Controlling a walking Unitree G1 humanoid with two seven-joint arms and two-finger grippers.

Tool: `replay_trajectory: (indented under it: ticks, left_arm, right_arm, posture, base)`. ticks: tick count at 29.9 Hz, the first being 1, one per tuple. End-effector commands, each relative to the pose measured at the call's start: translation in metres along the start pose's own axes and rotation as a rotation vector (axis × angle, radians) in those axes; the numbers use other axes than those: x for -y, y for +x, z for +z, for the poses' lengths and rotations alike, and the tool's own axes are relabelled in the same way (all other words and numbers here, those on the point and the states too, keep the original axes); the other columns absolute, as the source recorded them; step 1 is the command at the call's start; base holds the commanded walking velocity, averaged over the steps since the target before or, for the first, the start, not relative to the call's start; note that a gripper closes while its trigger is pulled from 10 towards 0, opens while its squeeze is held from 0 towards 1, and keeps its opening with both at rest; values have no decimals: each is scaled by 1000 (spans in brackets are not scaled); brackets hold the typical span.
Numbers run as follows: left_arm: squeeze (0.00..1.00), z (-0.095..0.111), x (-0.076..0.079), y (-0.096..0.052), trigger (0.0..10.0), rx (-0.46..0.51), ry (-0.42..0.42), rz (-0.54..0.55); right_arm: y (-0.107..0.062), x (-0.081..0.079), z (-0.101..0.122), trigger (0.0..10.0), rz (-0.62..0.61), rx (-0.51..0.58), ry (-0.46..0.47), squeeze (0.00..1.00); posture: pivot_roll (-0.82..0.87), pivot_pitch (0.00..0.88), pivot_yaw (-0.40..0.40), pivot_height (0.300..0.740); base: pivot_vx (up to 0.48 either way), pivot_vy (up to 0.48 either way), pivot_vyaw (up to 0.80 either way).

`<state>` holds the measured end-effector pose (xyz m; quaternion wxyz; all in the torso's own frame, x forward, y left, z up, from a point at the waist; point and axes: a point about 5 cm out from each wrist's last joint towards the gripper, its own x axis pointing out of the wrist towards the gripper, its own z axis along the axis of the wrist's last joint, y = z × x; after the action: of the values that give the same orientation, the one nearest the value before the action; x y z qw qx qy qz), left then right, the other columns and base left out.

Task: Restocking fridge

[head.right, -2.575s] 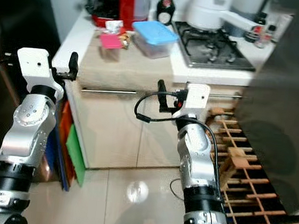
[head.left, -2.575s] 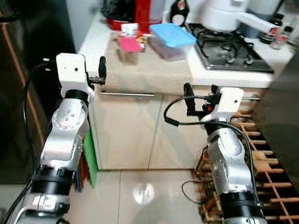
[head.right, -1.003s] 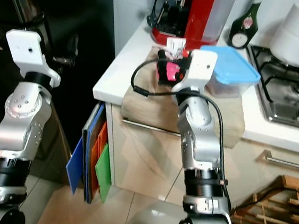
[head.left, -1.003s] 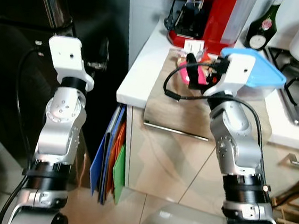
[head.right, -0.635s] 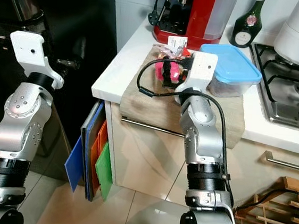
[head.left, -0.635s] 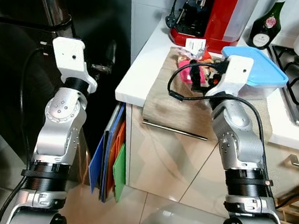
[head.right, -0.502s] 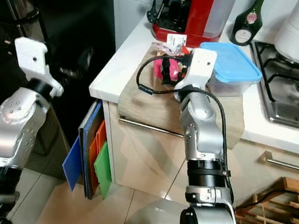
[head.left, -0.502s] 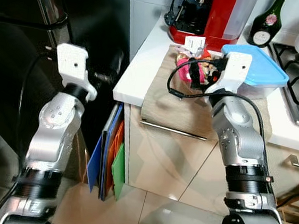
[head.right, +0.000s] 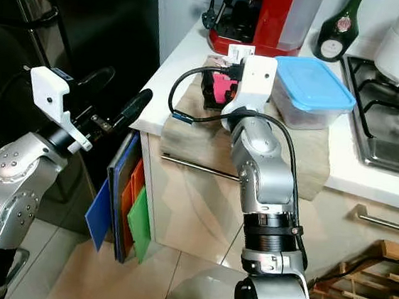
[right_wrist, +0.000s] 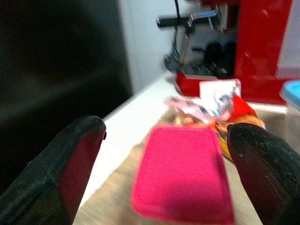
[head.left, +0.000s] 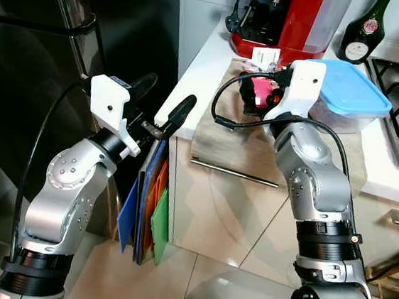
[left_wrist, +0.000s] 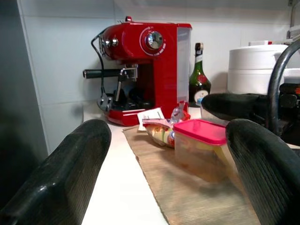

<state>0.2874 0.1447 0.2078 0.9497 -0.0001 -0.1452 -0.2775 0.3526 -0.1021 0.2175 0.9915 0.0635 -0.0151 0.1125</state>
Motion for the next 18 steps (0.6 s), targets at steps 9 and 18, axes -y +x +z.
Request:
replay_trajectory:
  ticks: [9, 18]
  left_arm:
    - [0, 2, 4, -4, 10000, -1, -29, -20]
    - [0, 1, 2, -5, 10000, -6, -36, -5]
  right_arm:
    - [-1, -7, 1, 10000, 1, -74, -24, 0]
    - [-2, -12, -3, 10000, 19, -121, -14, 0]
  posture:
    - [-18, 21, 18, 740]
    - [-20, 24, 16, 740]
  base:
    - [0, 0, 0]
    - [0, 0, 0]
